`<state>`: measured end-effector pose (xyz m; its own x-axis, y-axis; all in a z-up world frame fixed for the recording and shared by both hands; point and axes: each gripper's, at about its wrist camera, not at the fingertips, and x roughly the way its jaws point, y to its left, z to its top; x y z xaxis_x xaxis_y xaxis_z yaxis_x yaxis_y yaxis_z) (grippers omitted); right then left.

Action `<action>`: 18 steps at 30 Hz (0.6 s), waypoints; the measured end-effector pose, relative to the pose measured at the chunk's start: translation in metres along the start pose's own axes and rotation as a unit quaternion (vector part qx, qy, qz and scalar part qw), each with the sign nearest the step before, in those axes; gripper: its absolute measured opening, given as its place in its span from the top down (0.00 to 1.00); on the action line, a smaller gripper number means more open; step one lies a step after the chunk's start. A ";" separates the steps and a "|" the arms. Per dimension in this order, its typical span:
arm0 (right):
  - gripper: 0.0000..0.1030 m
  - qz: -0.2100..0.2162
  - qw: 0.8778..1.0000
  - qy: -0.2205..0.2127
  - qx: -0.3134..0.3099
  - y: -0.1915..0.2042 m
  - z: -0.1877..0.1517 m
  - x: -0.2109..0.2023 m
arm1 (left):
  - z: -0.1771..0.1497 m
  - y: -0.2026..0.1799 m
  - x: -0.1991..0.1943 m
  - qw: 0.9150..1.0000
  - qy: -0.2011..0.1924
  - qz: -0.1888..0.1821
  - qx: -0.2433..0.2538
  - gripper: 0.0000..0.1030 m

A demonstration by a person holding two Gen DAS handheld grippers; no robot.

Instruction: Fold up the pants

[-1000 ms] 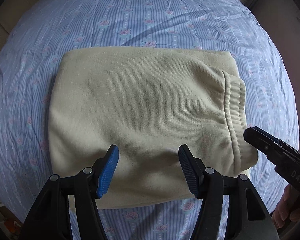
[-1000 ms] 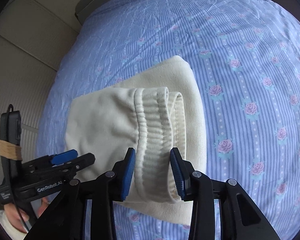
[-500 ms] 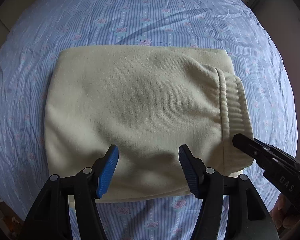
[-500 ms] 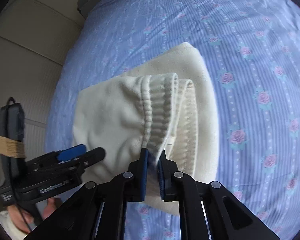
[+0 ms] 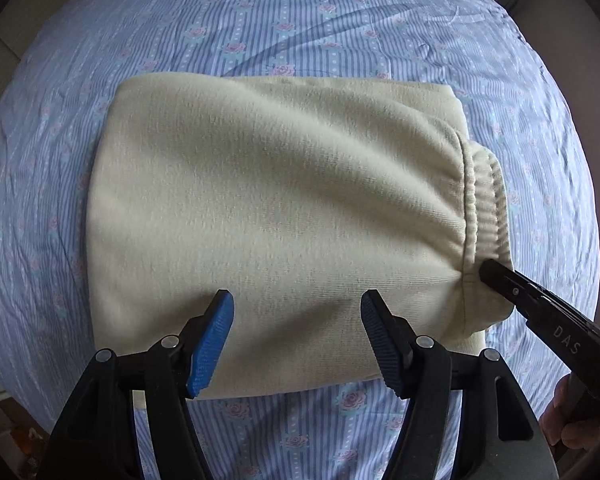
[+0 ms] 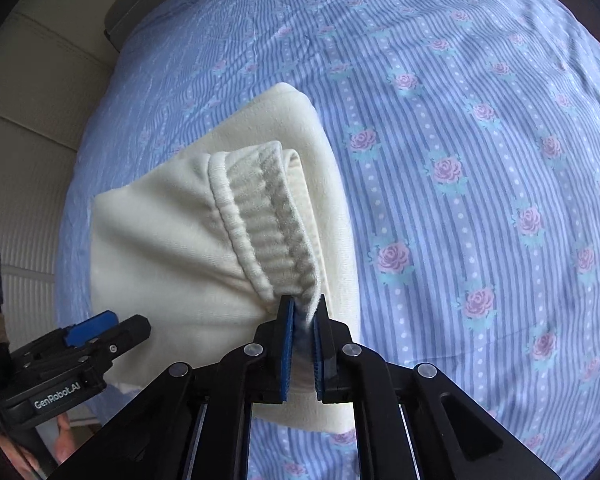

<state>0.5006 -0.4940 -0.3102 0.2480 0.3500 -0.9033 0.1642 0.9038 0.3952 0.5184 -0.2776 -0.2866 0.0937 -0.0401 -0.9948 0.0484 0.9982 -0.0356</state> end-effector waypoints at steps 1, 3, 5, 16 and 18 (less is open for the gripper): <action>0.87 0.001 1.000 0.002 0.004 0.000 0.000 0.001 | -0.001 0.002 0.003 1.000 0.005 -0.003 -0.004 0.37; 0.71 0.007 1.000 0.007 0.004 0.003 -0.001 -0.002 | -0.002 0.004 0.007 1.000 0.011 0.001 -0.009 0.37; 0.49 0.006 1.000 -0.009 0.003 0.001 0.006 -0.010 | -0.002 0.006 0.008 1.000 0.009 0.002 -0.011 0.35; 0.44 0.052 0.998 -0.020 -0.012 0.007 0.073 0.032 | 0.016 0.004 0.003 1.000 -0.016 0.021 0.007 0.34; 0.51 0.053 0.998 -0.019 -0.009 0.008 0.073 0.041 | 0.017 0.005 0.003 1.000 -0.016 0.025 0.011 0.33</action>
<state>0.5818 -0.4899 -0.3319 0.2982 0.4346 -0.8498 0.1177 0.8668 0.4846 0.5355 -0.2731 -0.2882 0.1290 0.0075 -0.9916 0.0639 0.9978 0.0158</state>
